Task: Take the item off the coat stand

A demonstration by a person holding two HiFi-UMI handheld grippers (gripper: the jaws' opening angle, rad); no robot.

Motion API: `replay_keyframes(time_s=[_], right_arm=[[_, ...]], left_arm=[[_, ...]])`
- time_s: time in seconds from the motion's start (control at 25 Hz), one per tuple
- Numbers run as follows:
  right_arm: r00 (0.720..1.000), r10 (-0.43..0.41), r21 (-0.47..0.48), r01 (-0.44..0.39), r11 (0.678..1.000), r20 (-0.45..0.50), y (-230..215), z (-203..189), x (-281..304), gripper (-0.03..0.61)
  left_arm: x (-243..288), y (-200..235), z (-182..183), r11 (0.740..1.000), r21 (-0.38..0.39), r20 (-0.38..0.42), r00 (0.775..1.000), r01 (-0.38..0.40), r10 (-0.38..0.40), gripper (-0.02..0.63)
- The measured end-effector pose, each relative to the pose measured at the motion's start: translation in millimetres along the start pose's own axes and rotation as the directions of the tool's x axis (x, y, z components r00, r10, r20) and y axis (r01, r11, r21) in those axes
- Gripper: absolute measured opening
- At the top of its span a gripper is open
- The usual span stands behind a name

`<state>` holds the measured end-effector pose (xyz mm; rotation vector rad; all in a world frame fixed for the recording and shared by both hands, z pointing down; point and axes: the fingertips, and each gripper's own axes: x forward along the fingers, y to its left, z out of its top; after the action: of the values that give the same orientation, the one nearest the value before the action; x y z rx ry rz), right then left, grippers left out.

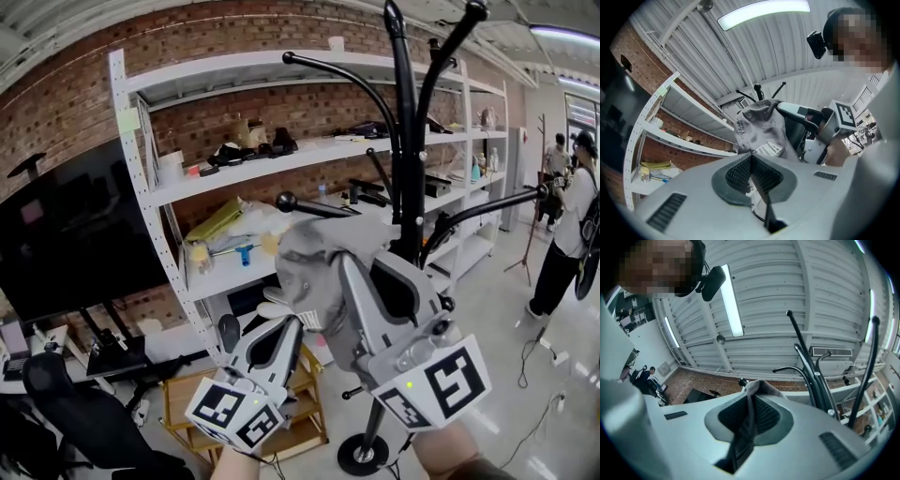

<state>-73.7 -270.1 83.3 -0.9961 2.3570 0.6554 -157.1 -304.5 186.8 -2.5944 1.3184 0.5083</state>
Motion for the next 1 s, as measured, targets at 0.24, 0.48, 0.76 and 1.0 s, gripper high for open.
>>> replay_keyframes(time_s=[0.24,0.48,0.76,1.0], right_arm=[[0.996,0.079,-0.062,-0.077,0.995,0.031,27,19,16,0.034],[0.983,0.163,-0.114,-0.152,0.982,0.089,53,43,35,0.034],[0.944,0.294,-0.166,-0.269,0.949,0.149,96,68,56,0.034],[0.915,0.359,-0.147,-0.336,0.931,0.185,123,80,63,0.035]], left_arm=[[-12,9,19,1.000,0.014,0.036,0.999,-0.026,0.025,0.006],[-31,22,35,0.996,0.029,0.063,0.995,-0.083,0.081,0.006],[-61,40,60,0.985,0.051,0.105,0.981,-0.167,0.161,0.008],[-89,59,55,0.969,0.042,0.091,0.967,-0.244,0.240,0.006]])
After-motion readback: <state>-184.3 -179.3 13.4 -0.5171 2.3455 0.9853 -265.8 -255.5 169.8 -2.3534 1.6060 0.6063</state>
